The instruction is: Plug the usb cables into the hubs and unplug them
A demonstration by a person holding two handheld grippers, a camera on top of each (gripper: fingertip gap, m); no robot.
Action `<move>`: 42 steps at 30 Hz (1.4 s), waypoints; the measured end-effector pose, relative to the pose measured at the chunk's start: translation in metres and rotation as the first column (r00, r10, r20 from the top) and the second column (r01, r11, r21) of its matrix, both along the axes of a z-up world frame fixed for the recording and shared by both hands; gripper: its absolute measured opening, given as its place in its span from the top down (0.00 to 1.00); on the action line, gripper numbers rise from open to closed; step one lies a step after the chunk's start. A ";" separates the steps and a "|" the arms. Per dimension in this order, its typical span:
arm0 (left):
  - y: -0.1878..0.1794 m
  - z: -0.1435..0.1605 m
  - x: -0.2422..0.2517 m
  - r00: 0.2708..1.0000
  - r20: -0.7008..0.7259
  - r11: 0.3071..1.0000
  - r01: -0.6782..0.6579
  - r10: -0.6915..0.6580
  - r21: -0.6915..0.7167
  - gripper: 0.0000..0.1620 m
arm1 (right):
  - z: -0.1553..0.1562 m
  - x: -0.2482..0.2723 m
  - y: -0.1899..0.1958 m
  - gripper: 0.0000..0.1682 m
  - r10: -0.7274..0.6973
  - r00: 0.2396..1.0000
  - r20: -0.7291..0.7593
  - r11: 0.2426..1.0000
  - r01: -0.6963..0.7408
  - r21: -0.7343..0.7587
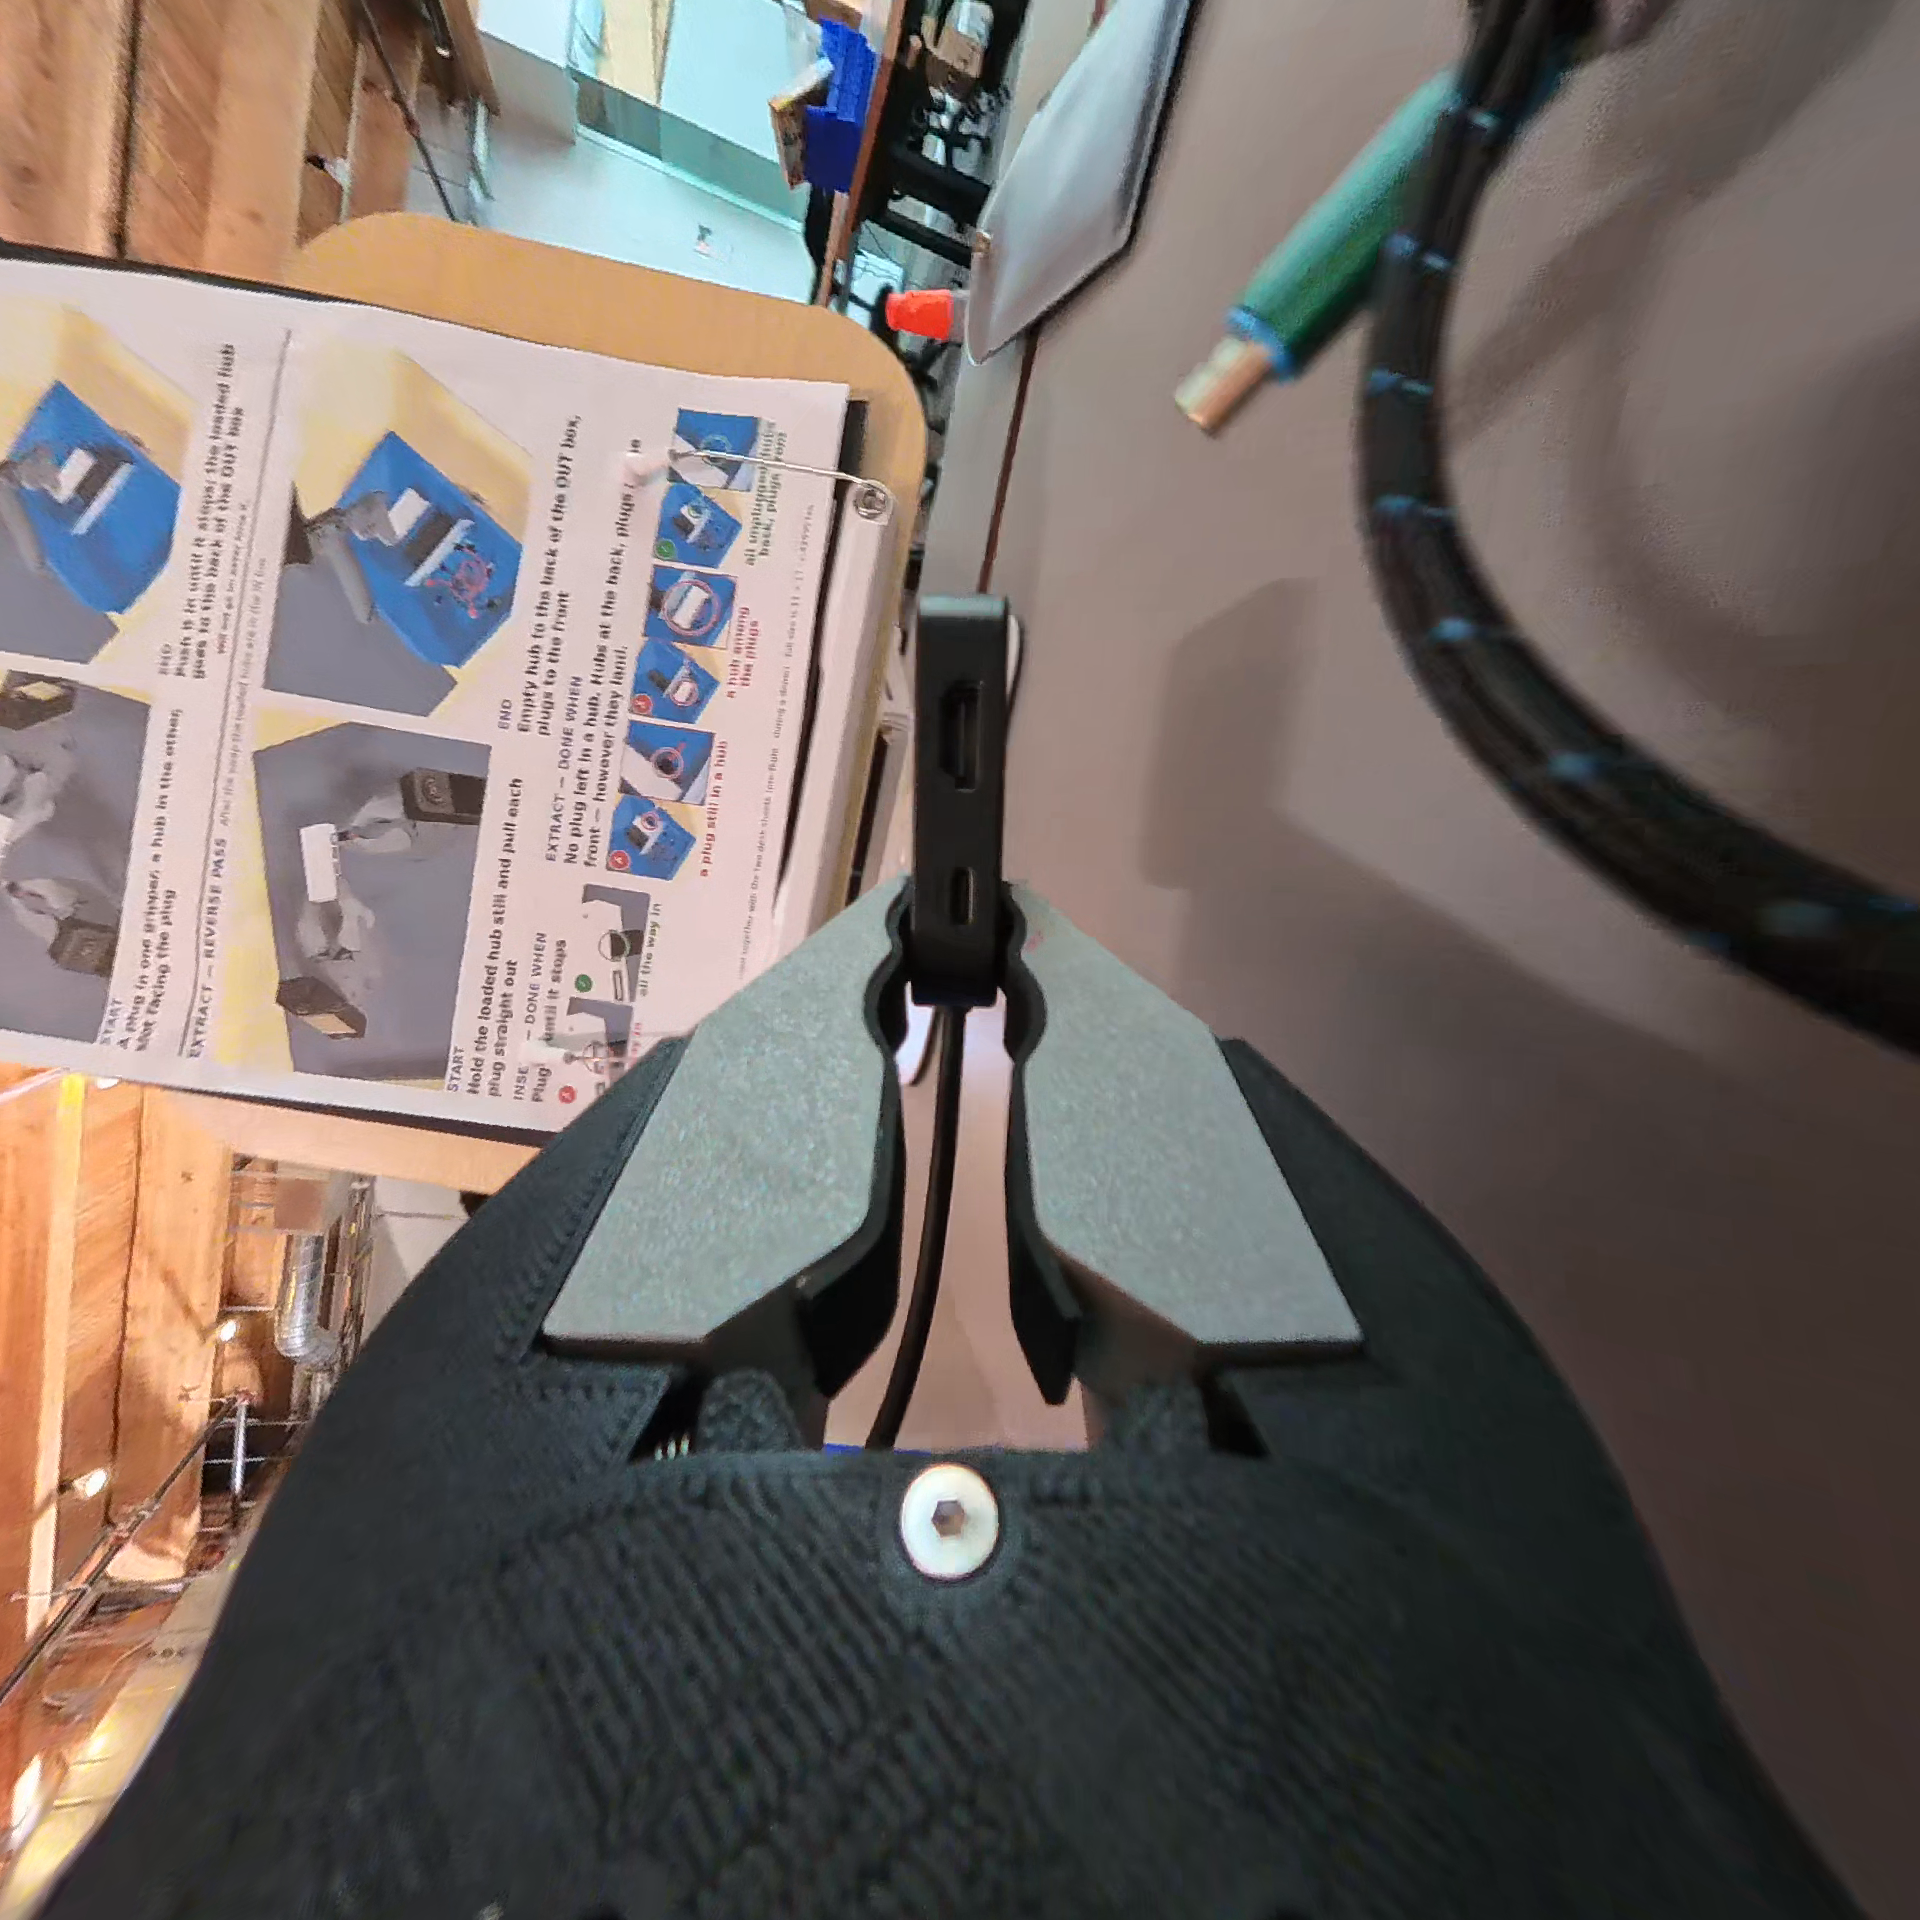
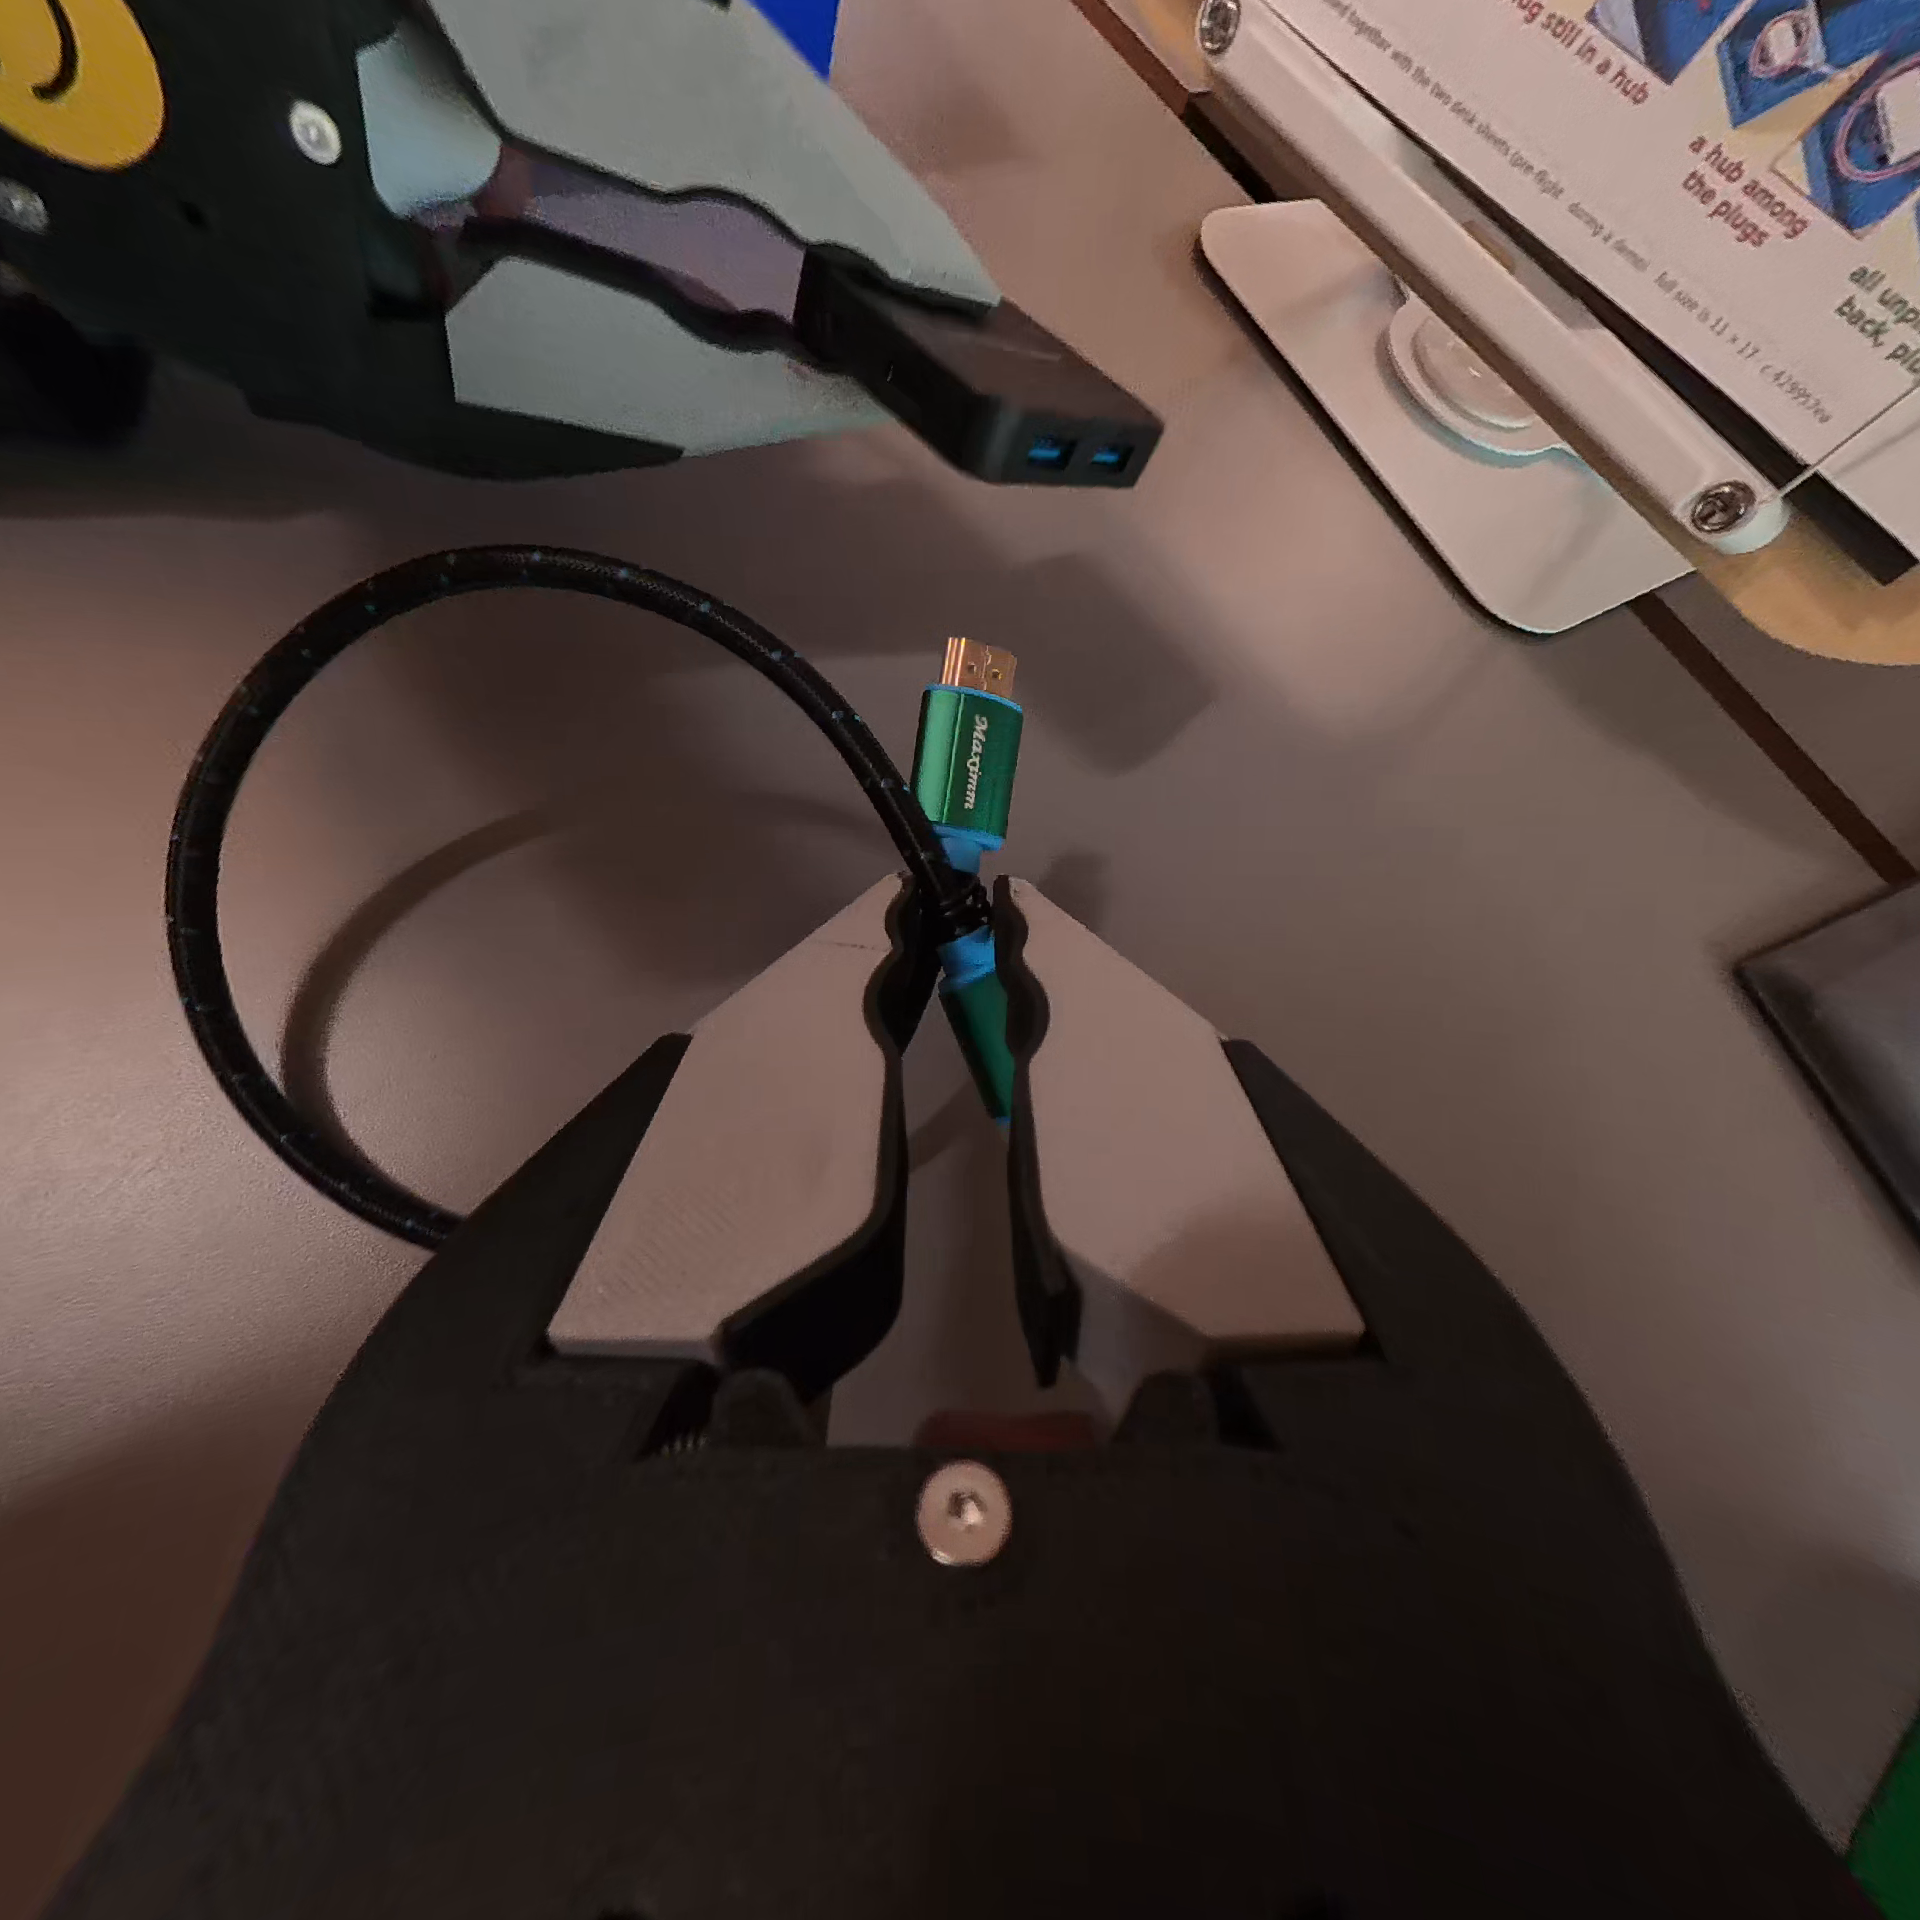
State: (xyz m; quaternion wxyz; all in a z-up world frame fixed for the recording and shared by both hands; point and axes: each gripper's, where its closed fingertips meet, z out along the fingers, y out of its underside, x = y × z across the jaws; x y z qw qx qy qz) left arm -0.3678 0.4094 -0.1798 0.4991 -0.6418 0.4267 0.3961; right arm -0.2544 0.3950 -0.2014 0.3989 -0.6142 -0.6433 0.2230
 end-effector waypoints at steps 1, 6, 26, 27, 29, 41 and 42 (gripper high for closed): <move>0.001 -0.004 0.000 1.000 -0.018 1.000 -0.003 0.003 -0.016 0.93 | -0.001 0.000 0.001 0.94 -0.007 1.000 0.001 1.000 0.007 -0.016; 0.000 -0.003 0.002 0.999 -0.049 1.000 -0.005 0.005 -0.005 0.93 | -0.029 0.014 0.009 0.93 -0.026 0.991 0.132 0.999 0.031 -0.033; -0.057 0.004 0.081 0.852 0.355 0.868 0.466 -0.385 -0.175 0.93 | 0.030 -0.040 -0.055 0.90 0.395 0.918 0.024 0.882 -0.386 0.268; -0.058 0.003 0.080 0.850 0.377 0.864 0.463 -0.369 -0.197 0.93 | 0.030 -0.041 -0.056 0.91 0.401 0.916 0.030 0.868 -0.390 0.306; -0.062 0.003 0.079 0.825 0.421 0.846 0.492 -0.378 -0.205 0.92 | 0.030 -0.041 -0.058 0.92 0.408 0.913 0.017 0.864 -0.393 0.314; -0.065 0.022 0.073 0.651 0.708 0.822 0.540 -0.273 -0.180 0.83 | 0.073 -0.010 -0.038 0.94 0.369 0.873 -0.318 0.927 -0.369 0.061; -0.068 0.023 0.080 0.636 0.711 0.808 0.565 -0.299 -0.167 0.83 | 0.070 -0.010 -0.035 0.94 0.355 0.884 -0.305 0.933 -0.356 0.055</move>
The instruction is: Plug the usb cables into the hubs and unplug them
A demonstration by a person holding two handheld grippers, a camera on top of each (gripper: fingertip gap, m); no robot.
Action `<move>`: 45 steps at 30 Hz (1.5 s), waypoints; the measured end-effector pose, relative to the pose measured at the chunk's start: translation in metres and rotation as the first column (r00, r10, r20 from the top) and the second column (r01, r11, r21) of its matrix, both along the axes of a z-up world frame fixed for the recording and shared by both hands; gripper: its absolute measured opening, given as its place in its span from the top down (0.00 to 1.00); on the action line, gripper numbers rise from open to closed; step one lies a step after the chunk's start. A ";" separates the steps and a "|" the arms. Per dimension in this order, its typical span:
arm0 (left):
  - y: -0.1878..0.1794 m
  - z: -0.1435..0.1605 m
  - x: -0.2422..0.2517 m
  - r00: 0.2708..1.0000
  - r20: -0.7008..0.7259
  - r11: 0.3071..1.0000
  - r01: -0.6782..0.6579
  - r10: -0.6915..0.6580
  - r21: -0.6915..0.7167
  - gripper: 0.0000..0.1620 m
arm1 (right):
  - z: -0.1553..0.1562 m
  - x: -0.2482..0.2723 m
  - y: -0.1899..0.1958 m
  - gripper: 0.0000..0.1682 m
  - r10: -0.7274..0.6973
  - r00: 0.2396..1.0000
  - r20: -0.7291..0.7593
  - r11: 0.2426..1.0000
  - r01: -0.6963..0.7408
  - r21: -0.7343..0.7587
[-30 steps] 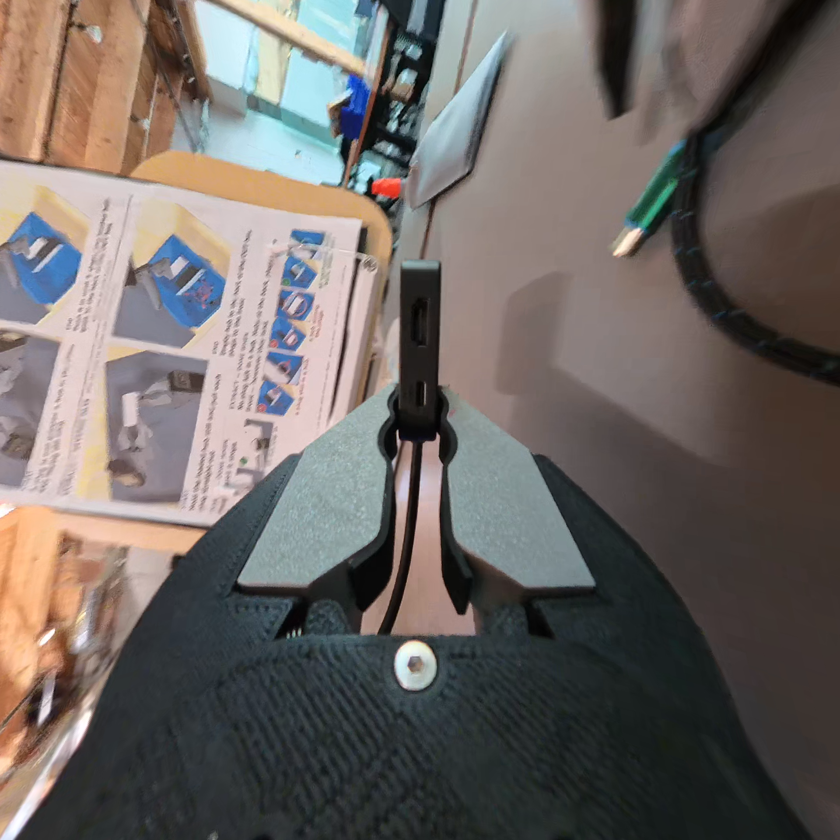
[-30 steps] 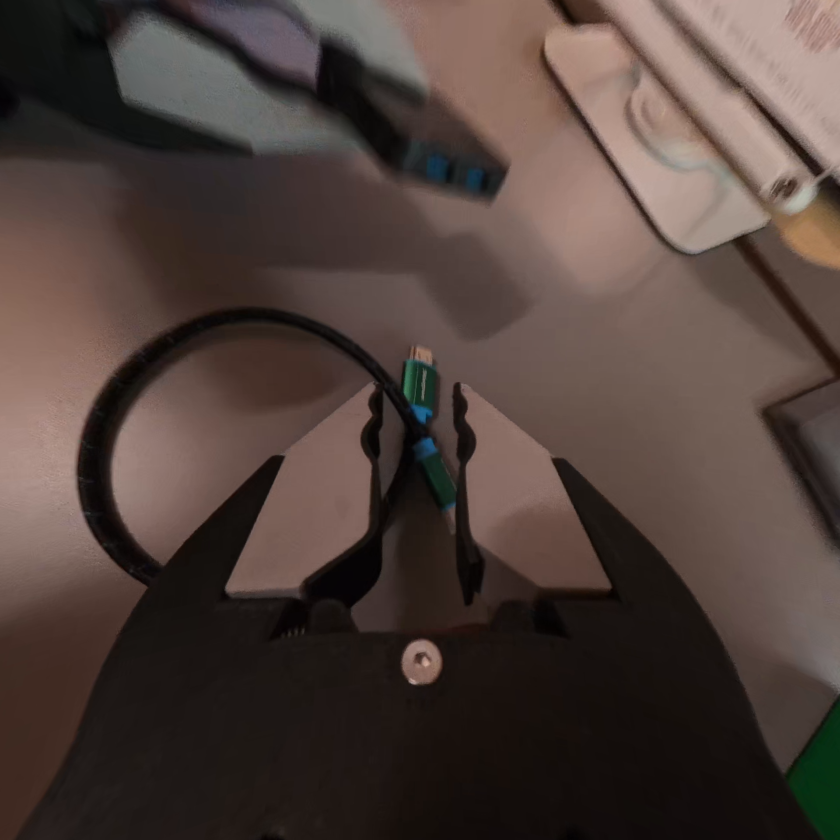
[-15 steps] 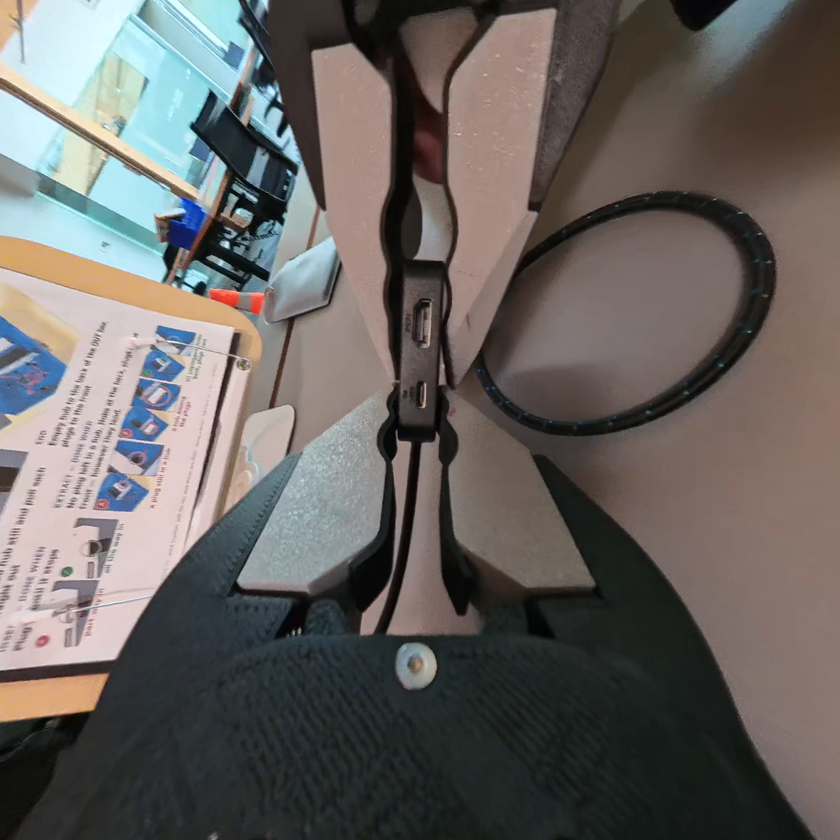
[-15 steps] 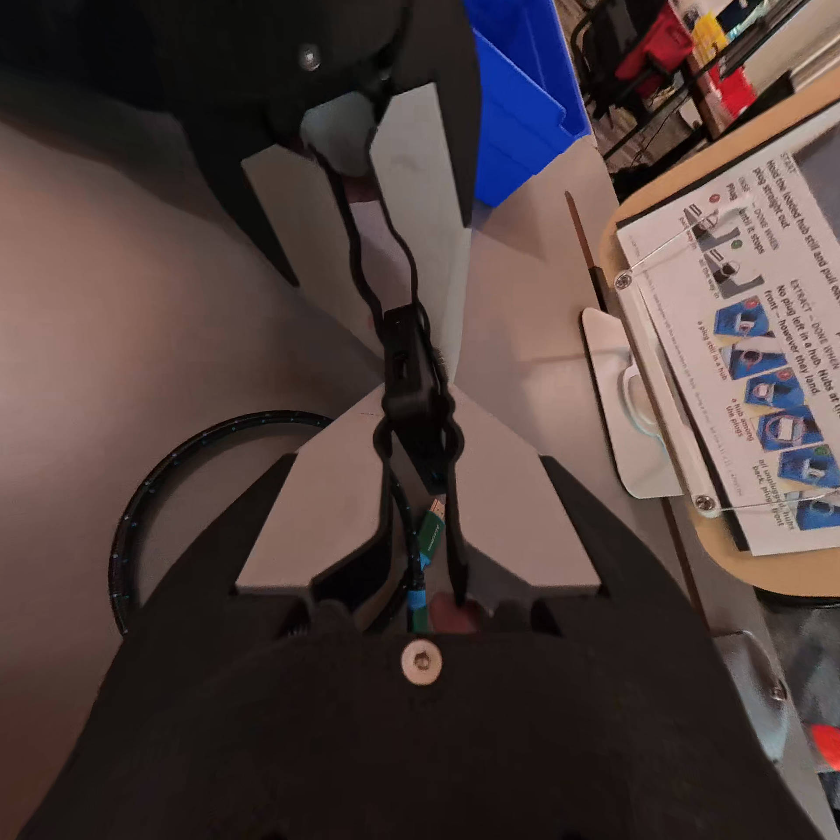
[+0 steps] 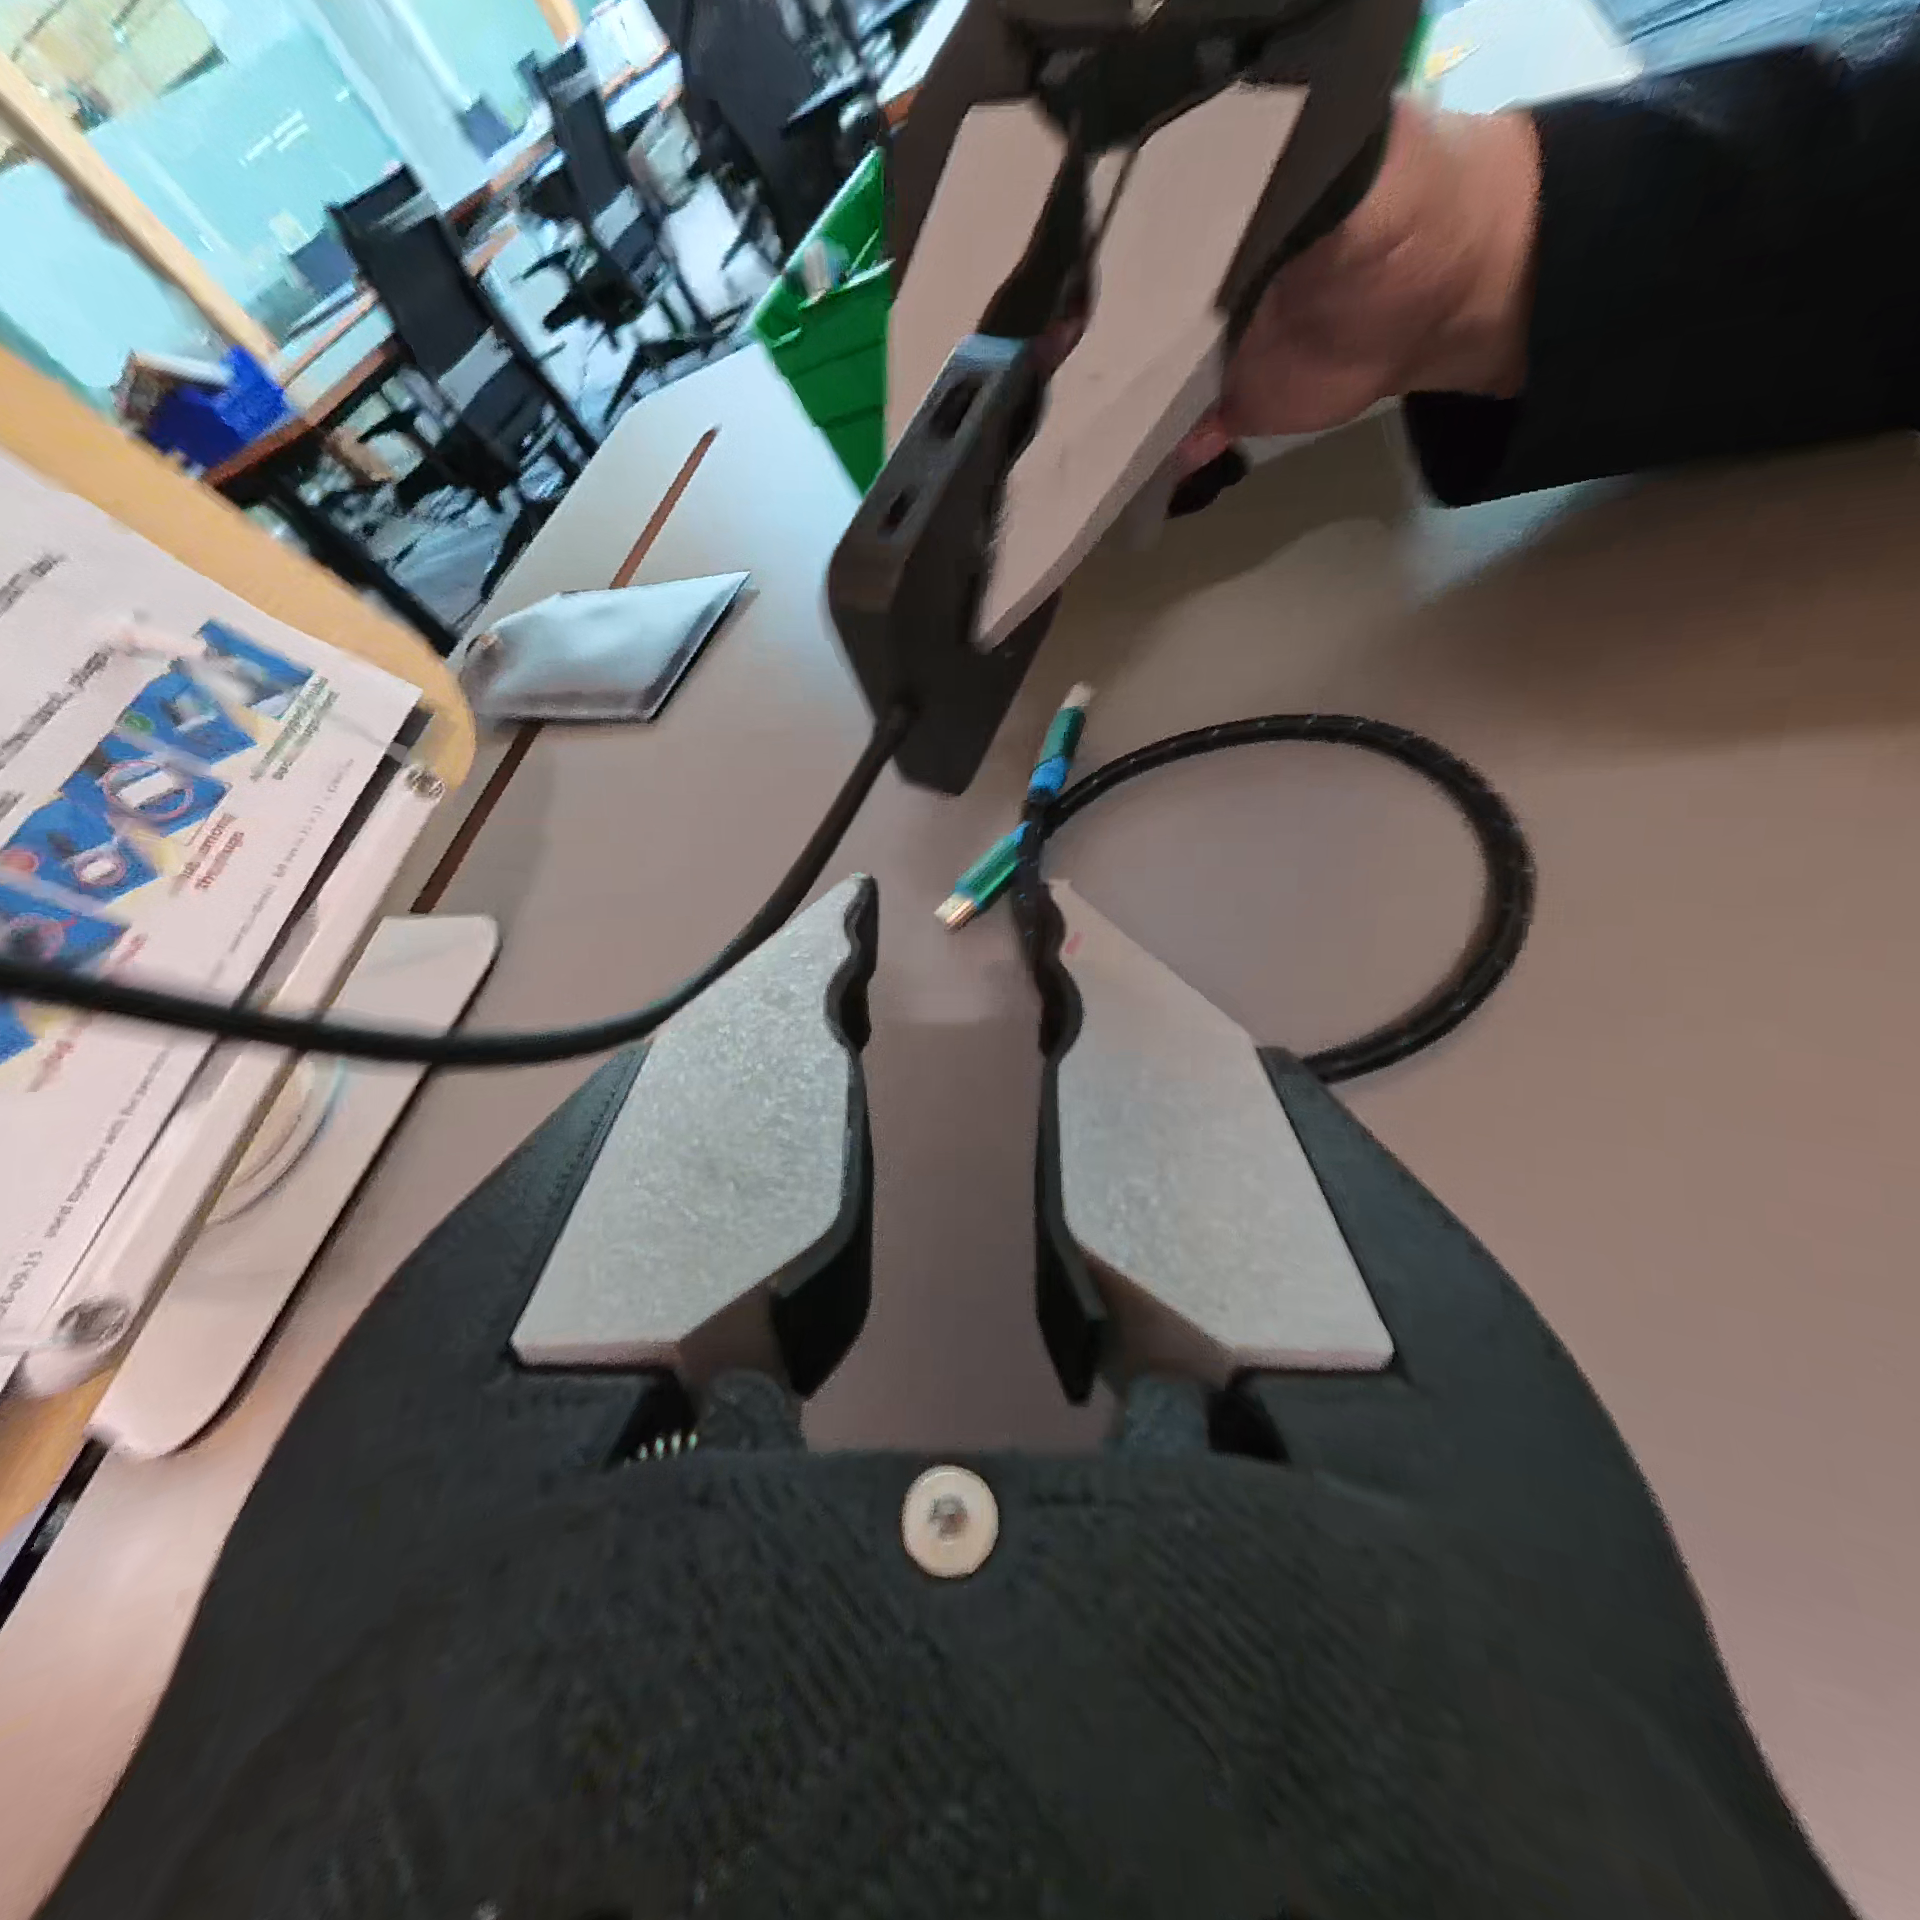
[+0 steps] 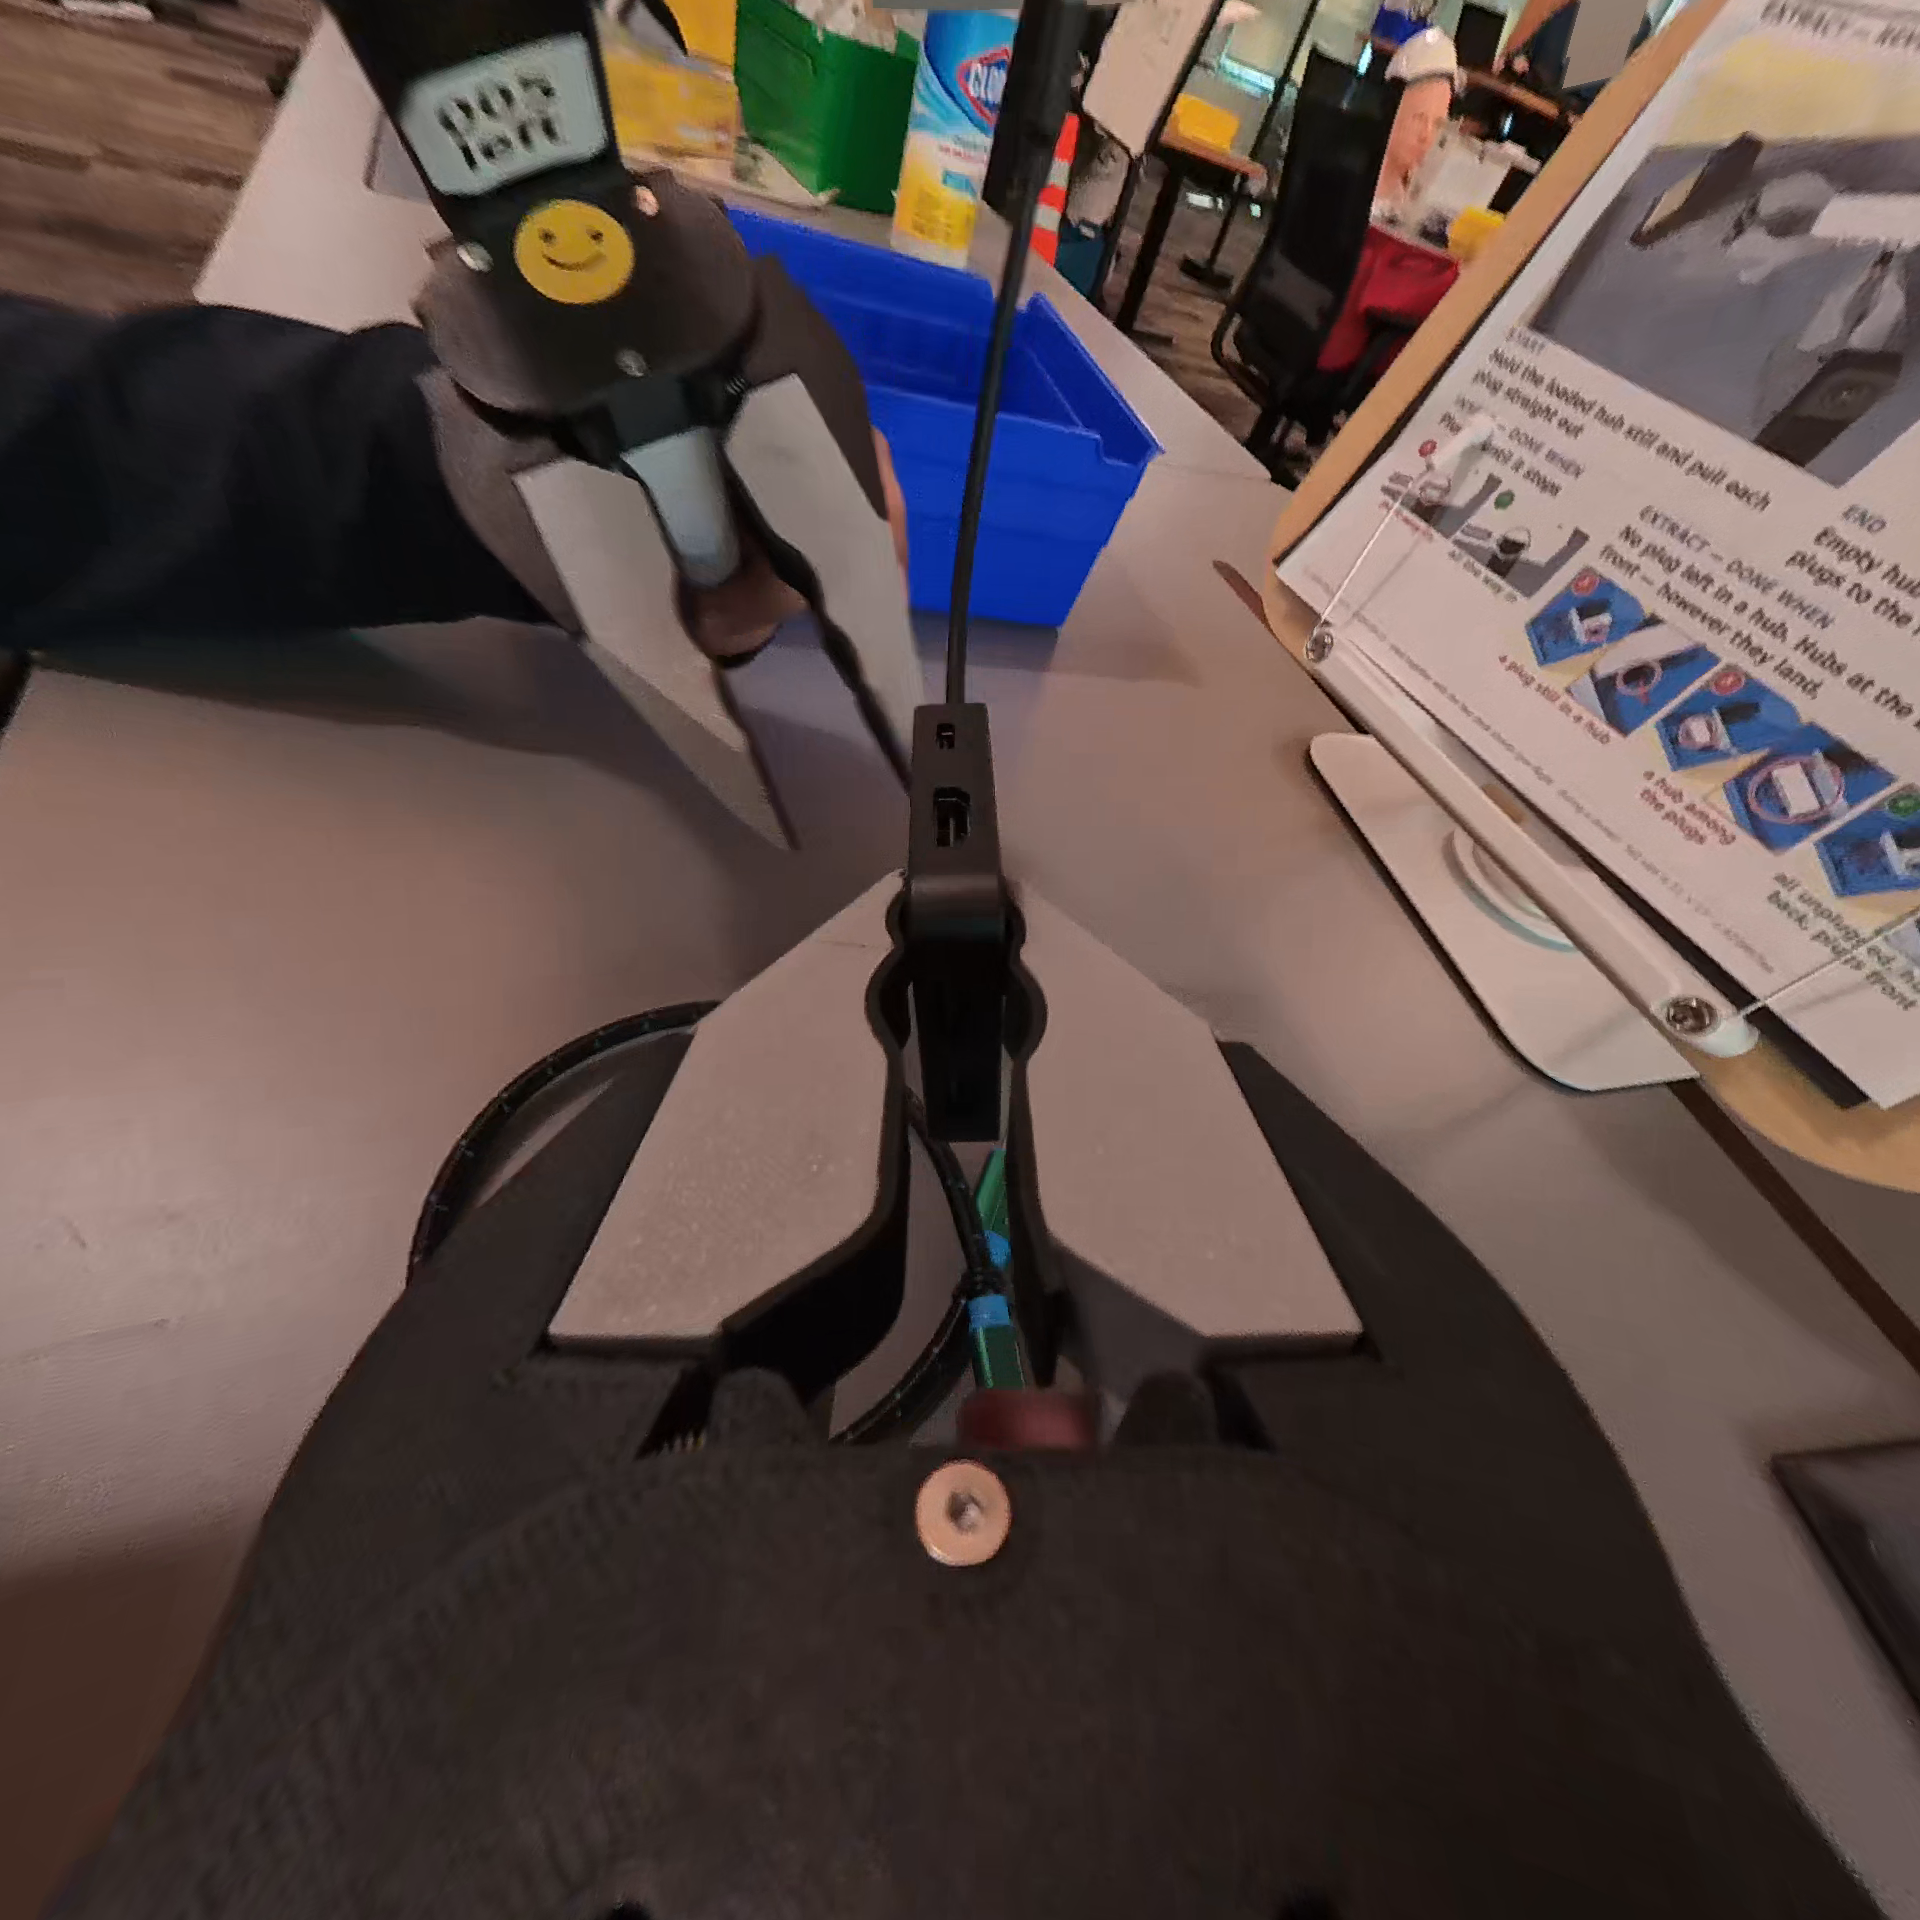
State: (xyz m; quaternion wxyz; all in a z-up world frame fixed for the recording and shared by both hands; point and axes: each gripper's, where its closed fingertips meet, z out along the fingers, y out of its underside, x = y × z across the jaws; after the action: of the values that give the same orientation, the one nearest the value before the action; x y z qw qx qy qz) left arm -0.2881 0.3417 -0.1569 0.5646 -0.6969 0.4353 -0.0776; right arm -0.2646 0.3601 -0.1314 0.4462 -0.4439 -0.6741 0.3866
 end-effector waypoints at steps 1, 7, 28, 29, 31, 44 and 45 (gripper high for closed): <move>-0.007 0.002 0.010 0.998 0.021 0.999 0.054 -0.054 -0.003 0.84 | -0.004 0.000 0.002 0.94 -0.012 1.000 0.019 1.000 0.012 0.006; -0.032 0.022 0.044 0.972 0.105 0.977 0.207 -0.210 0.046 0.83 | -0.023 -0.006 0.000 0.94 -0.027 0.994 0.110 0.999 0.023 0.036; -0.022 0.040 0.030 0.917 0.356 0.983 0.178 -0.181 0.041 0.85 | 0.044 0.009 -0.040 0.95 0.200 0.944 -0.263 0.956 -0.247 -0.161; -0.022 0.042 0.032 0.909 0.373 0.983 0.181 -0.184 0.043 0.87 | 0.044 0.008 -0.041 0.94 0.204 0.943 -0.263 0.955 -0.250 -0.158; -0.022 0.048 0.034 0.883 0.429 0.980 0.194 -0.193 0.041 0.88 | 0.043 0.007 -0.043 0.95 0.209 0.939 -0.272 0.954 -0.257 -0.154; -0.025 0.052 0.041 0.793 0.571 0.965 0.261 -0.212 -0.003 0.92 | 0.049 0.003 -0.055 0.94 0.258 0.903 -0.343 0.905 -0.350 -0.240; -0.025 0.051 0.040 0.799 0.562 0.965 0.262 -0.214 -0.005 0.92 | 0.048 0.002 -0.054 0.94 0.256 0.905 -0.340 0.905 -0.348 -0.245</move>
State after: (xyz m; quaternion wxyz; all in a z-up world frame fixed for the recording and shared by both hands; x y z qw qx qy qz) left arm -0.2480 0.3172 -0.1062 0.6231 -0.6065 0.3325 -0.3652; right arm -0.2624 0.3059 -0.0837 0.4045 -0.3316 -0.5930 0.6122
